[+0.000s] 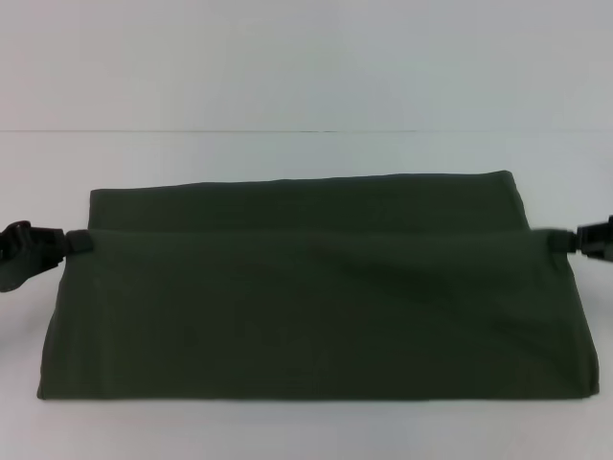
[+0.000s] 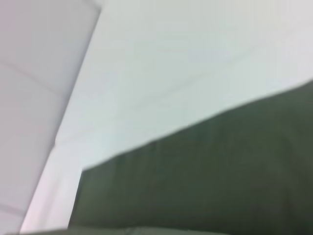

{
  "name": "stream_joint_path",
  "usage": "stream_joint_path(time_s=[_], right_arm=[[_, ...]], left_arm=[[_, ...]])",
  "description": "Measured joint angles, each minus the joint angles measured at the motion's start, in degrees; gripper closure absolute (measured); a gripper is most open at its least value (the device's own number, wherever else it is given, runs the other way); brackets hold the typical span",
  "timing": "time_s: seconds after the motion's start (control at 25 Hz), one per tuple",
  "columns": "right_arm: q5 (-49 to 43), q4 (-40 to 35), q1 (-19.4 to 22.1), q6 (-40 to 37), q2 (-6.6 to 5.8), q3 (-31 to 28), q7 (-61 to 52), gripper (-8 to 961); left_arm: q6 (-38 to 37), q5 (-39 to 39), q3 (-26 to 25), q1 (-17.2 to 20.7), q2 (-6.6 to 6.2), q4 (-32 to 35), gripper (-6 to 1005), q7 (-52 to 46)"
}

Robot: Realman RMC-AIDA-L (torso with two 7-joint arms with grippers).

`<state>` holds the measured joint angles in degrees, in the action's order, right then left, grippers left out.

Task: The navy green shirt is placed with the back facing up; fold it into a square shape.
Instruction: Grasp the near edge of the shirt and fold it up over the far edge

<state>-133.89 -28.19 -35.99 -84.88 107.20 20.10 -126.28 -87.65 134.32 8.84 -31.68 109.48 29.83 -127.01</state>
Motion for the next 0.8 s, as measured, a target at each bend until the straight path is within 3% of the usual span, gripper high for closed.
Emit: stream_joint_path(time_s=[0.8], right_arm=[[12.18, -0.24, -2.78, 18.53, 6.06, 0.78, 7.71, 900]], left_arm=[[18.66, -9.11, 0.33, -4.32, 6.04, -0.29, 971, 7.69]])
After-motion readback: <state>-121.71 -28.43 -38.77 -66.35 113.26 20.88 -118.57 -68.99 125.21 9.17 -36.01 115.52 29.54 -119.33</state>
